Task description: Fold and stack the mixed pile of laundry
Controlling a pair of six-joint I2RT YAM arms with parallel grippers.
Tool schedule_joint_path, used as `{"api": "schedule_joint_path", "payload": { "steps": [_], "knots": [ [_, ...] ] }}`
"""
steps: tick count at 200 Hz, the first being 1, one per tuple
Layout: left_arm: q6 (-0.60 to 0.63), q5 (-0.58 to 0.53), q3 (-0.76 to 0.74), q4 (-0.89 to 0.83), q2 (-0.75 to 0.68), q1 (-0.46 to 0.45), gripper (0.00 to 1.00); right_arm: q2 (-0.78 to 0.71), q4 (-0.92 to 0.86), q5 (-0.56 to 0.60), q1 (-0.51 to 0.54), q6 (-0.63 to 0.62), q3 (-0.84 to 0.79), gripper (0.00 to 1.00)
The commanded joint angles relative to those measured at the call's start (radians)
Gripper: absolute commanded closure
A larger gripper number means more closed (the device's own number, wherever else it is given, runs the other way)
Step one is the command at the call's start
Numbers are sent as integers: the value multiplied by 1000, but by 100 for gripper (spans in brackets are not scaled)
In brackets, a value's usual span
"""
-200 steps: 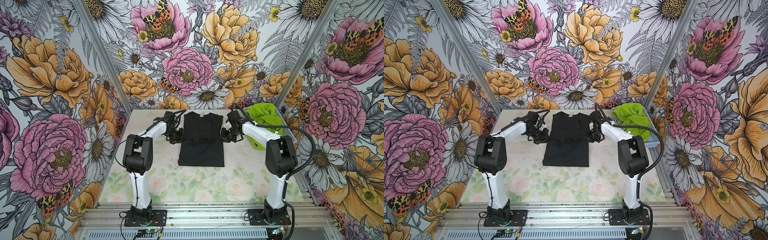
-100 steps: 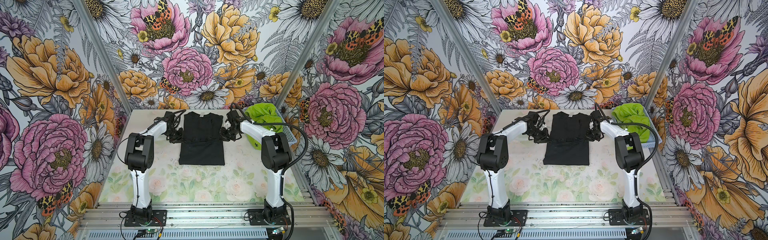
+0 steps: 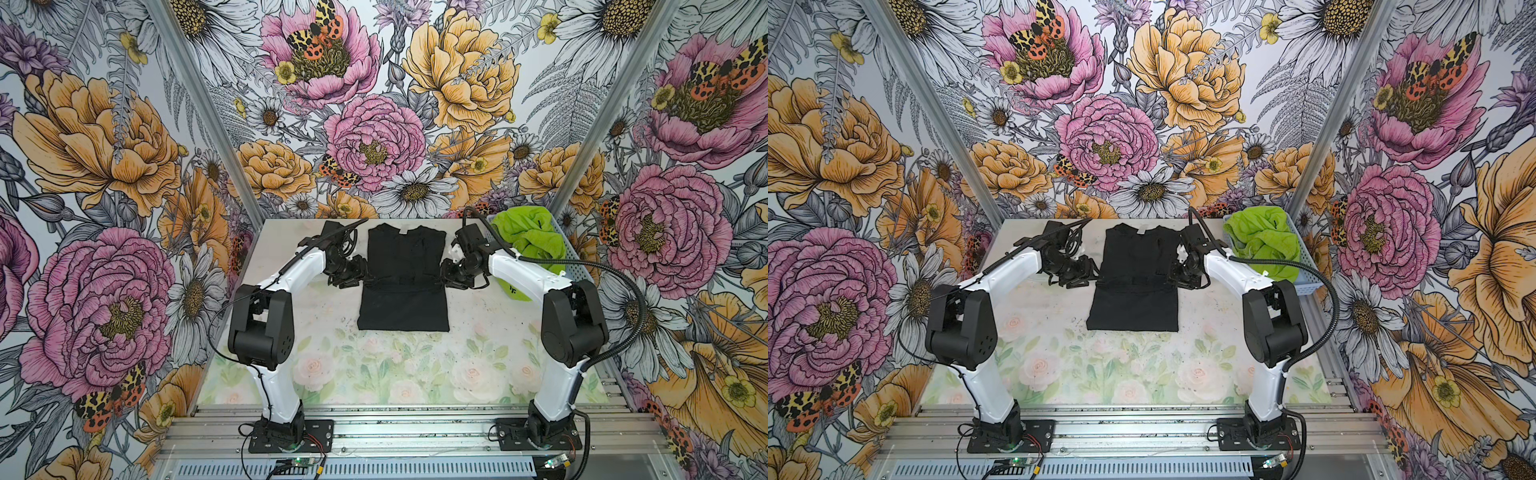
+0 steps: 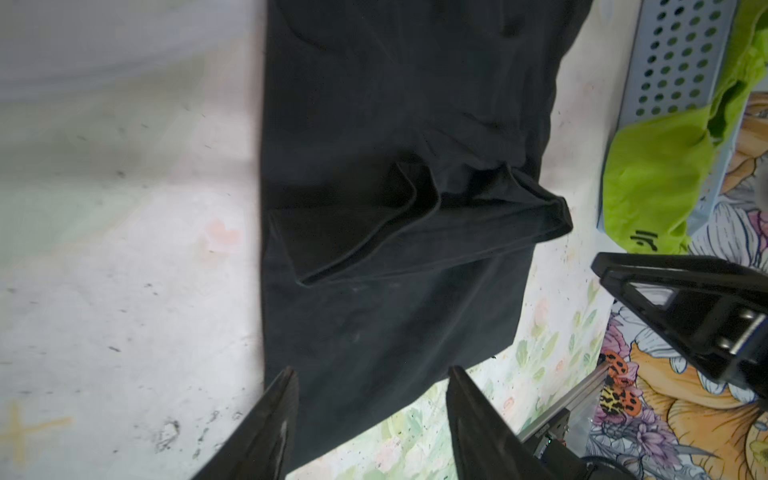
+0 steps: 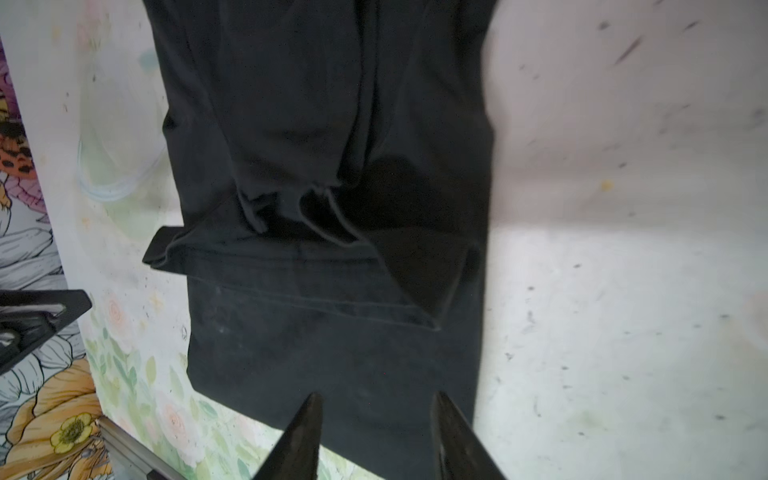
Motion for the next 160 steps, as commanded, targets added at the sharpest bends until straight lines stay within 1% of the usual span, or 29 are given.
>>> {"api": "schedule_joint_path", "payload": {
  "steps": [1, 30, 68, 118, 160],
  "knots": [
    [-2, 27, -56, 27, 32, -74, 43, 27, 85, -33, 38, 36, -52, 55],
    [-37, 29, -57, 114, 79, -116, 44, 81, 134, -32, 46, 44, -35, 55],
    [-48, 20, 13, 156, 157, -119, 44, 142, 159, -17, 40, 43, 4, 54],
    [-18, -4, 98, 158, 233, -80, 44, 189, 176, -8, 14, 45, 70, 54],
    [-2, -28, 245, 157, 322, -42, 44, 263, 177, 0, -22, 43, 196, 54]
  ]
}}
